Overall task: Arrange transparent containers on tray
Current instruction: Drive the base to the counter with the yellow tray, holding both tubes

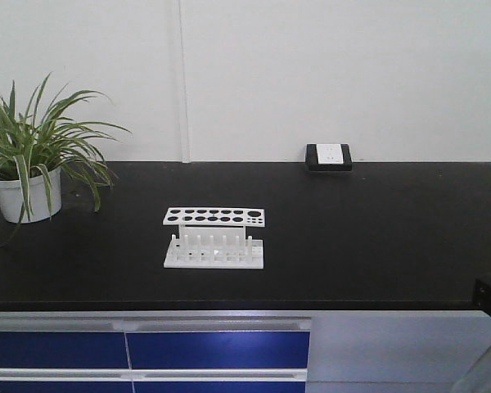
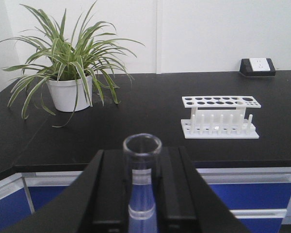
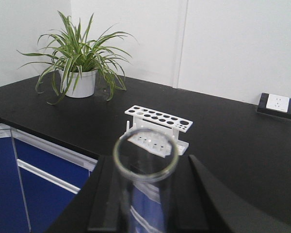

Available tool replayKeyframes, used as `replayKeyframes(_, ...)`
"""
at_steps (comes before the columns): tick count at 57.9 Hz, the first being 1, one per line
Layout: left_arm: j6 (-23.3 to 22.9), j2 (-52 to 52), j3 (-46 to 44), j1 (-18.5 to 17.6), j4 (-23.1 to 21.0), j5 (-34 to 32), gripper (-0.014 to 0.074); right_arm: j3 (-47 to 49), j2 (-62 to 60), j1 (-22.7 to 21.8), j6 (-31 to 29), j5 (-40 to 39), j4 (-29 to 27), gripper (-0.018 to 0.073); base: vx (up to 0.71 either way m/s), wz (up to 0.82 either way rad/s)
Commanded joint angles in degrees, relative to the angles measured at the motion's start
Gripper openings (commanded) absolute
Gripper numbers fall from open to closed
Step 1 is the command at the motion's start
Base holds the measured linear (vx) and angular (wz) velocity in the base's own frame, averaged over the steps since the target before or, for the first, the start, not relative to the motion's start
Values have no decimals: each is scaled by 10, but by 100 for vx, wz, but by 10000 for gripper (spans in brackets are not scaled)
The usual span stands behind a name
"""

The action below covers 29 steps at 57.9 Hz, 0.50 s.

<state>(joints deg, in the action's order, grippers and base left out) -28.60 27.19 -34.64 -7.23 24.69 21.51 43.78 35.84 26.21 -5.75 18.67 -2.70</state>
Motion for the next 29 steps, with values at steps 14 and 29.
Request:
replayKeyframes(14,-3,3,-21,-2,3,-39,209,17,-1,-4,-2,-52,0,19,-19,0)
replayKeyframes(29,-3,3,-21,-2,3,-39,209,17,-1,-4,-2,-52,0,19,-20,0)
